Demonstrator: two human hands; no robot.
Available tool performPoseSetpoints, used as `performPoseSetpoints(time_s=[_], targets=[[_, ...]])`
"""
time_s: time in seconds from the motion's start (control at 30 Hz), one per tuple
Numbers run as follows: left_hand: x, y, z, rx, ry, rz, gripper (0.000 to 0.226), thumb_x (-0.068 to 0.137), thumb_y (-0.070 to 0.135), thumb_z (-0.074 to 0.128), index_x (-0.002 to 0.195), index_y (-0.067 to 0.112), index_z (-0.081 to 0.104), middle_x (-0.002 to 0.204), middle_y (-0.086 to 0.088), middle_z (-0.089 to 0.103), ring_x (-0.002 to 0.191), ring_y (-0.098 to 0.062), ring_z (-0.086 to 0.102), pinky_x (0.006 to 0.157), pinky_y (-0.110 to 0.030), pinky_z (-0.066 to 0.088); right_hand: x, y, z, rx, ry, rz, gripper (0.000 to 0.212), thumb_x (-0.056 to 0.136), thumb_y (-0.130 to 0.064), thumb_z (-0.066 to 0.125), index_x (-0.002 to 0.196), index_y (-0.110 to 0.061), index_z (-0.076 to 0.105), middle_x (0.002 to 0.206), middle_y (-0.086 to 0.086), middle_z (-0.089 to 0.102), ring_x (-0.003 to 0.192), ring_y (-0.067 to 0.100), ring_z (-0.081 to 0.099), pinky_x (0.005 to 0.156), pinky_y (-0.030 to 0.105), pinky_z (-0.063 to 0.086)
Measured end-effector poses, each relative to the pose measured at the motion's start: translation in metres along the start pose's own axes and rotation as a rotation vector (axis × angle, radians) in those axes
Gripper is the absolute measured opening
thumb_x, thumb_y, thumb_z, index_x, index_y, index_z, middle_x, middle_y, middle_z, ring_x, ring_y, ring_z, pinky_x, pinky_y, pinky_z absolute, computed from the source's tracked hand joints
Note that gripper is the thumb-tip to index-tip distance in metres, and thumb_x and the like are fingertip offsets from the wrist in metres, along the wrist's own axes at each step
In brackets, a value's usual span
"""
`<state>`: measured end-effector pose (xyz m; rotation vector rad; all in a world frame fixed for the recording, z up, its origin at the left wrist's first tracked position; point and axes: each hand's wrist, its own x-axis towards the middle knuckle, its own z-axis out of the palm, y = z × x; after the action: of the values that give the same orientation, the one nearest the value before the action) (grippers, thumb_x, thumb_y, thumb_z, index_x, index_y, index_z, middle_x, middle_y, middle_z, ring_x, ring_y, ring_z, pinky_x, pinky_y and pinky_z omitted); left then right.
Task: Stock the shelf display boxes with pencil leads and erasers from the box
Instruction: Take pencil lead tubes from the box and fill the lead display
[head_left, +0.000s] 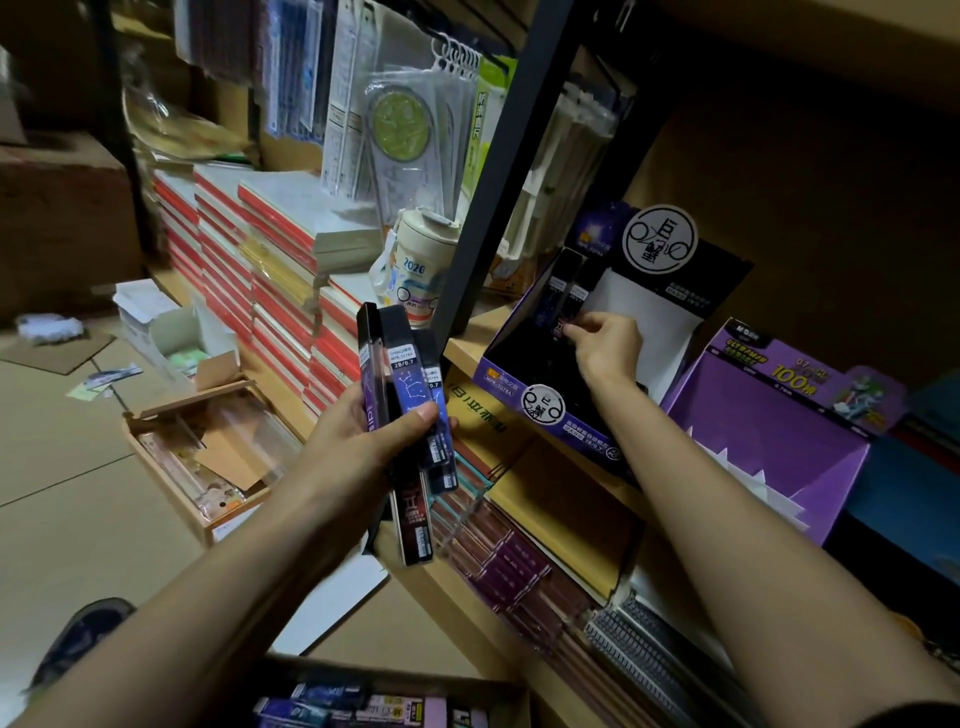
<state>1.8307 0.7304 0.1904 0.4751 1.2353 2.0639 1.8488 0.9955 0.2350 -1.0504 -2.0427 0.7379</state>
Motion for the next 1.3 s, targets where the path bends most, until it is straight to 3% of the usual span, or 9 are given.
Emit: performPoseSetpoints(time_s=[0.2,0.3,0.37,0.47,0.6,0.8,0.97,1.13,1.3], targets=[[0.001,-0.004,0.002,0.003,0.007,0.001,0.053,0.073,0.021,0.065,0.124,0.016,0.052,0.1,-0.007,0.073,0.091,-0.02,0.071,0.071,-0.034,0.054,-0.009,-0.003,0.006,-0.151,0.053,0.031,0.024,0.09,-0.017,0.062,0.082,0.003,0.072,0.086,0.016,0.07,0.063,0.016,0.052,0.059,0.024,0.037],[0.0,-0.002,0.006,0.034,-0.032,0.0,0.053,0.073,0.023,0.066,0.123,0.016,0.053,0.099,-0.006,0.073,0.091,-0.02,0.071,0.072,-0.036,0.053,-0.011,-0.006,-0.003,-0.219,-0.036,0.029,0.022,0.09,-0.02,0.063,0.088,0.001,0.071,0.093,0.017,0.068,0.079,0.022,0.059,0.066,0.029,0.045],[-0.002,-0.001,0.007,0.044,-0.055,-0.006,0.054,0.071,0.024,0.067,0.122,0.016,0.053,0.099,-0.006,0.074,0.092,-0.021,0.071,0.073,-0.037,0.053,-0.022,-0.012,-0.013,-0.255,-0.072,-0.041,0.025,0.09,-0.023,0.061,0.104,-0.003,0.068,0.108,0.015,0.063,0.101,0.025,0.058,0.085,0.032,0.048],[-0.005,-0.001,0.009,0.06,-0.071,-0.018,0.057,0.066,0.025,0.07,0.12,0.015,0.054,0.098,-0.007,0.073,0.092,-0.023,0.071,0.074,-0.039,0.054,-0.062,-0.023,-0.034,-0.076,-0.188,-0.213,0.029,0.093,-0.029,0.056,0.115,-0.012,0.062,0.114,0.004,0.059,0.099,0.012,0.055,0.081,0.02,0.045],[-0.008,-0.002,0.013,0.07,-0.121,-0.026,0.051,0.066,0.019,0.071,0.115,0.012,0.058,0.097,-0.011,0.073,0.09,-0.023,0.071,0.068,-0.033,0.058,-0.123,-0.03,-0.051,0.283,-0.555,-0.15,0.016,0.089,-0.04,0.057,0.096,-0.028,0.066,0.091,-0.011,0.066,0.078,-0.005,0.061,0.066,0.014,0.047],[-0.015,-0.005,0.015,0.15,-0.221,-0.107,0.05,0.072,0.02,0.069,0.12,0.014,0.057,0.108,-0.016,0.069,0.099,-0.032,0.068,0.085,-0.045,0.055,-0.158,-0.031,-0.048,0.574,-0.727,0.084,0.022,0.091,-0.017,0.06,0.106,-0.003,0.064,0.079,-0.002,0.069,0.065,0.001,0.066,0.052,0.012,0.047],[-0.014,0.002,0.016,0.131,-0.266,-0.092,0.043,0.066,0.022,0.071,0.109,0.022,0.063,0.102,-0.009,0.073,0.095,-0.027,0.07,0.072,-0.035,0.059,-0.147,-0.035,-0.061,0.594,-0.711,0.102,0.016,0.093,-0.013,0.055,0.092,-0.003,0.067,0.086,0.008,0.068,0.069,0.007,0.066,0.058,0.014,0.049],[-0.009,0.003,0.013,0.039,-0.195,-0.119,0.043,0.076,0.011,0.062,0.118,0.006,0.056,0.107,-0.012,0.071,0.091,-0.02,0.071,0.068,-0.026,0.057,-0.131,-0.028,-0.077,0.568,-0.616,0.117,0.019,0.091,-0.013,0.058,0.073,-0.014,0.062,0.065,-0.005,0.062,0.062,0.007,0.058,0.058,0.019,0.044],[-0.004,0.002,0.007,0.017,-0.123,-0.166,0.048,0.076,0.012,0.061,0.12,-0.005,0.055,0.096,-0.011,0.073,0.082,-0.014,0.072,0.062,-0.02,0.055,-0.099,-0.018,-0.095,0.632,-0.373,0.187,0.004,0.09,-0.009,0.059,0.092,-0.007,0.062,0.08,0.002,0.064,0.068,0.013,0.058,0.057,0.02,0.049]])
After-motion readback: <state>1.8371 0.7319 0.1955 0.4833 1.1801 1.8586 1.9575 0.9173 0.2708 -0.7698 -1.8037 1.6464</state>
